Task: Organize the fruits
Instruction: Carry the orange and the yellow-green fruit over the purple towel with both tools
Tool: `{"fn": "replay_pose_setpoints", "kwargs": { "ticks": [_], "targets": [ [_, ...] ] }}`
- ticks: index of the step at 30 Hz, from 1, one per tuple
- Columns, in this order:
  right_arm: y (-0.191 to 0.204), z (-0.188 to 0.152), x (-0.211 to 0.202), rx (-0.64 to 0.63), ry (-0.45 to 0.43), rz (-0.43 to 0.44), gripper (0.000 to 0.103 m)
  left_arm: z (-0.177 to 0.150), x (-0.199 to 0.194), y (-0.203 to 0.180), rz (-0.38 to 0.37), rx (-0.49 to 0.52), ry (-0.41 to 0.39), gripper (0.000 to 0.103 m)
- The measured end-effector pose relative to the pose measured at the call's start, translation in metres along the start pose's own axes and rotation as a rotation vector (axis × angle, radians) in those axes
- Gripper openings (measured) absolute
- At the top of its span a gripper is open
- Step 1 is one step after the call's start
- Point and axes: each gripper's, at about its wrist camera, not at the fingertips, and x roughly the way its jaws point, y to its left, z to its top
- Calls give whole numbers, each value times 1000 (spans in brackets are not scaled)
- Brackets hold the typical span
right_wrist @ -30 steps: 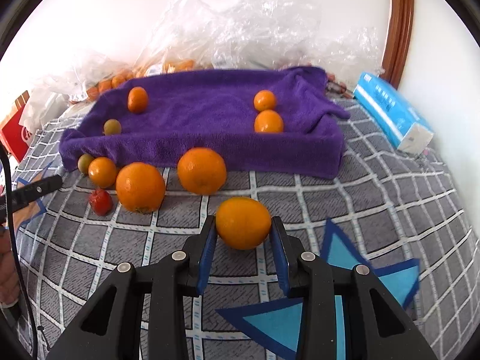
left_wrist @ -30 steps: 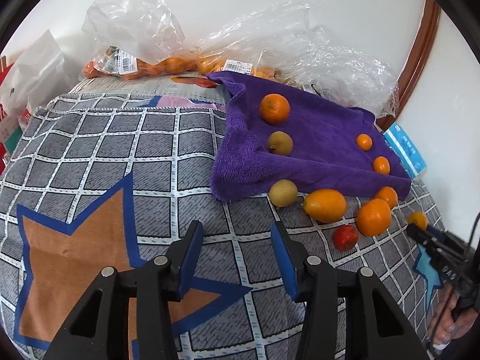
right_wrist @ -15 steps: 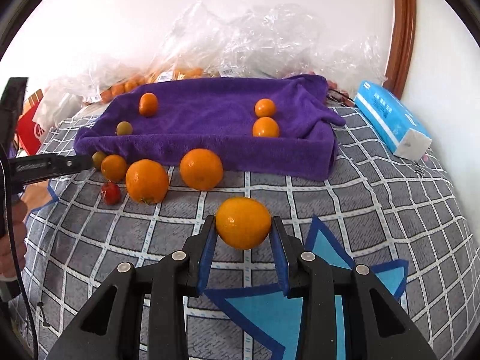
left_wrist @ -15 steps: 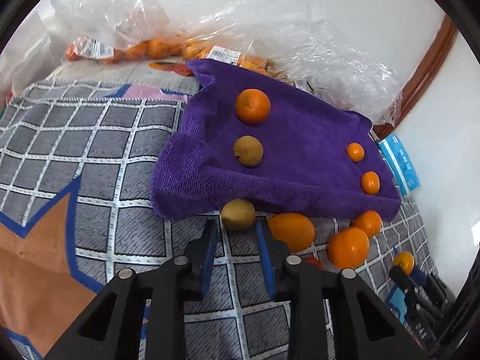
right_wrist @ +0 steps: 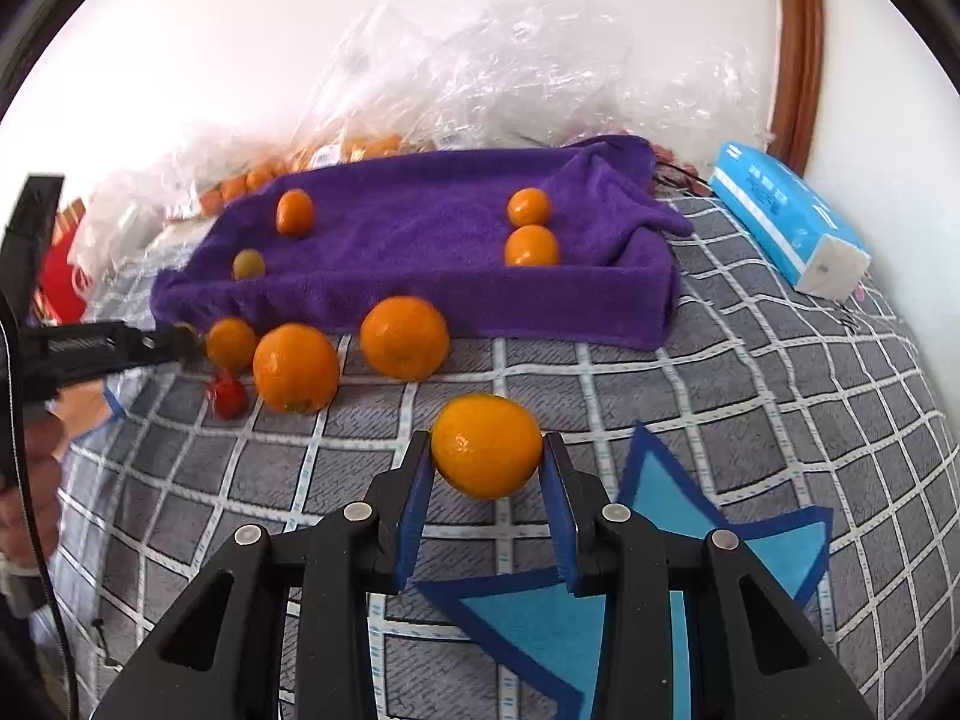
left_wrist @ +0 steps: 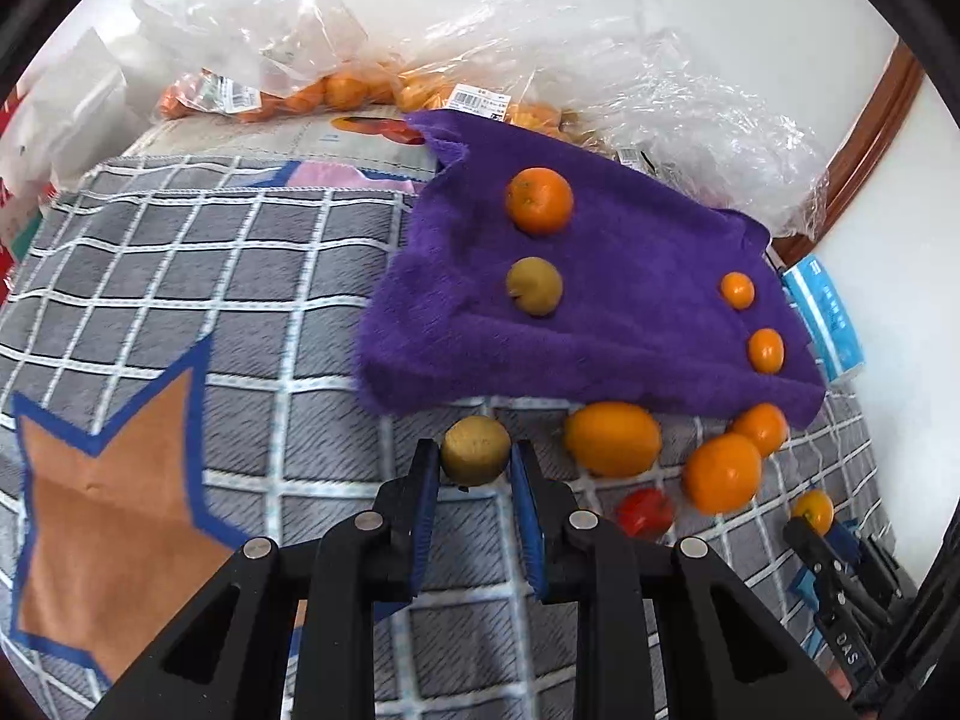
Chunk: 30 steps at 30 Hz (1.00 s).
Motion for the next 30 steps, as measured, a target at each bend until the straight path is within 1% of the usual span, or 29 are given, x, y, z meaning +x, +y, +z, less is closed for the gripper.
{"fn": "replay_pose_setpoints", "kwargs": {
  "ticks": [4,7,12,15,17,18,22,27,30],
  "targets": [
    [7,-3,8,-30,27,-27,36,-9,-3,1,37,66,-17,23],
    [5,-2,9,-18,32,-37,36,-11,1,2,14,71,-24,23],
    [7,-1,12,-18,49,-65,36,-12,5,2,5,87,-73,23],
    [8,-1,11,-15,41,-77,36,-15,4,6,-34,88,-94,23],
    [8,0,9,-3,38,-79,36,-15,0,12,-96,66,-106,23],
    [7,1,7,6,37,-78,36,-15,-2,14,-106,53,-123,23],
    [7,5,2,38,29,-68,36,-18,-12,12,-88,52,-183,23],
    [8,14,-7,54,1,-76,36,-20,-21,5,-84,85,-228,23],
    [4,19,-14,86,-18,-70,36,-21,-26,3,-75,96,-258,23]
  ]
}}
